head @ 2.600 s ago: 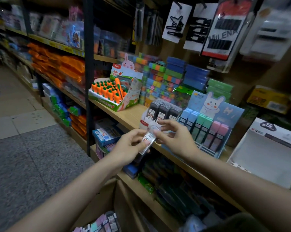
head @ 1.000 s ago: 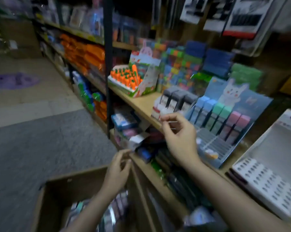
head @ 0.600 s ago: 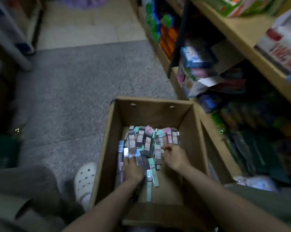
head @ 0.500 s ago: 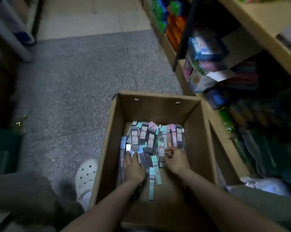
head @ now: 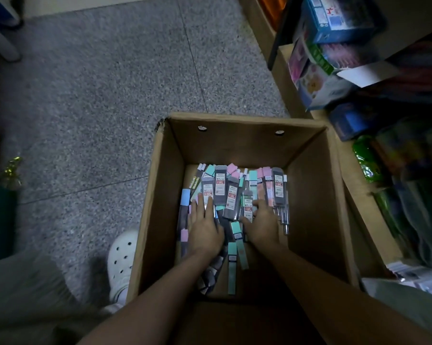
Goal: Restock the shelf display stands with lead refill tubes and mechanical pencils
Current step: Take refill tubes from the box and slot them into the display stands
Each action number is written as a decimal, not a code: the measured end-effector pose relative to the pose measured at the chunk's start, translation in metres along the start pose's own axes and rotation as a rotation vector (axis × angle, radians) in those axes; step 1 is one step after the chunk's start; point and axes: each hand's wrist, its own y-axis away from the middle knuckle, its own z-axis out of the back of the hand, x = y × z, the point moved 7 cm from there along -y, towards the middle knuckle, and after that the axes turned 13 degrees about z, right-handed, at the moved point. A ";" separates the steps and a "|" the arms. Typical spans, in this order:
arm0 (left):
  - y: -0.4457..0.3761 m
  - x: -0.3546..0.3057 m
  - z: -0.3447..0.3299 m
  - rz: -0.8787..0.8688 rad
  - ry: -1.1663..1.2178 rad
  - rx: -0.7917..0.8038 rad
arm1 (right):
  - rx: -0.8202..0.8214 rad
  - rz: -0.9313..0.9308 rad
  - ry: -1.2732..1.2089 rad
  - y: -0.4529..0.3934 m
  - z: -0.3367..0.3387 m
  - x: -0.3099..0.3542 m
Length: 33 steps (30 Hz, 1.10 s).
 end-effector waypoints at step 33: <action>-0.007 -0.004 -0.007 0.301 1.149 0.351 | 0.039 0.018 0.052 -0.060 0.008 0.028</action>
